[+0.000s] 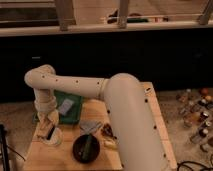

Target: Place eraser in paper cup

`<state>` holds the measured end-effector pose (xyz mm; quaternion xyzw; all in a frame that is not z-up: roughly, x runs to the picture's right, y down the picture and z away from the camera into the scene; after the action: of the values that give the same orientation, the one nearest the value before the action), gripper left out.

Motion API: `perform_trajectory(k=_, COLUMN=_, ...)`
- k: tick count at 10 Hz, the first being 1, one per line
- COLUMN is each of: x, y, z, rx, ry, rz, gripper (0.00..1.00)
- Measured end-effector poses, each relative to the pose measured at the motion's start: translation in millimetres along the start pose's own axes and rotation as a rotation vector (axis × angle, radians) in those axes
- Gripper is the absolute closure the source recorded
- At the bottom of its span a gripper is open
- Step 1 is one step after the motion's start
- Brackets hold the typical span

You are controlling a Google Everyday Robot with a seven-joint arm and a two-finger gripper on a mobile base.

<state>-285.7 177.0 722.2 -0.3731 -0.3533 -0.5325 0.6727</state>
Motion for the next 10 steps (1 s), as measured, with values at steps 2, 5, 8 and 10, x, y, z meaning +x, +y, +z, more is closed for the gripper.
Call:
perform_trajectory(k=2, x=-7.7, y=2.9, z=6.8, rx=-0.023, ry=-0.012, rz=-0.022, gripper=1.00)
perform_trajectory(k=5, x=-15.4, y=9.3, z=12.9, rx=-0.047, ry=-0.022, rz=-0.050, gripper=0.90)
perform_trajectory(k=8, x=-21.2, y=13.7, z=11.9, rx=-0.058, ry=-0.022, rz=-0.068, gripper=0.61)
perform_trajectory(k=10, x=-24.1, y=16.3, z=10.4, rx=-0.062, ry=-0.020, rz=-0.074, gripper=0.42)
